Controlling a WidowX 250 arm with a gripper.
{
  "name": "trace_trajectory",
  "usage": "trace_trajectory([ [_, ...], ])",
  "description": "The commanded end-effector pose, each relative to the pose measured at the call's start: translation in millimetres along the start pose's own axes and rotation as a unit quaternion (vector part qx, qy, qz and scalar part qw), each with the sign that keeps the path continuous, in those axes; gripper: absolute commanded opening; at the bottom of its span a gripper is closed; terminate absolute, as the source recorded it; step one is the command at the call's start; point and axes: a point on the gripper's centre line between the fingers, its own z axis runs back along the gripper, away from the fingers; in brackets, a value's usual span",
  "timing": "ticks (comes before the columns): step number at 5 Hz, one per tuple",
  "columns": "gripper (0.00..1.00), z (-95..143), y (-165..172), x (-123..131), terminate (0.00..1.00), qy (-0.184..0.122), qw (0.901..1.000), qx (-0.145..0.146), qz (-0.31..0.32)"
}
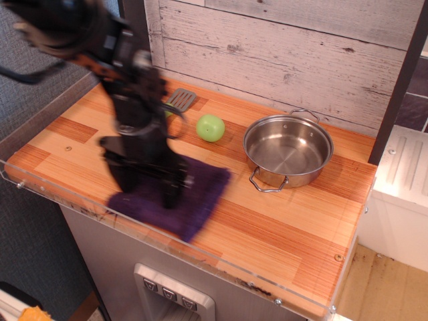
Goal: Move the purple cloth from right side to left side on the table
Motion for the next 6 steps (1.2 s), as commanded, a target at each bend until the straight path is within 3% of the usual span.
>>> trace_trajectory([
  [1,1.00,-8,71,-7,0.00,0.017,0.9993,-0.010,0.032],
  [4,1.00,-3,98,17,0.00,-0.002,0.9997,0.009,-0.022],
  [5,1.00,13,98,22,0.00,-0.021,0.9995,-0.004,-0.023],
  [6,1.00,44,97,33,0.00,-0.057,0.9979,-0.022,-0.020],
])
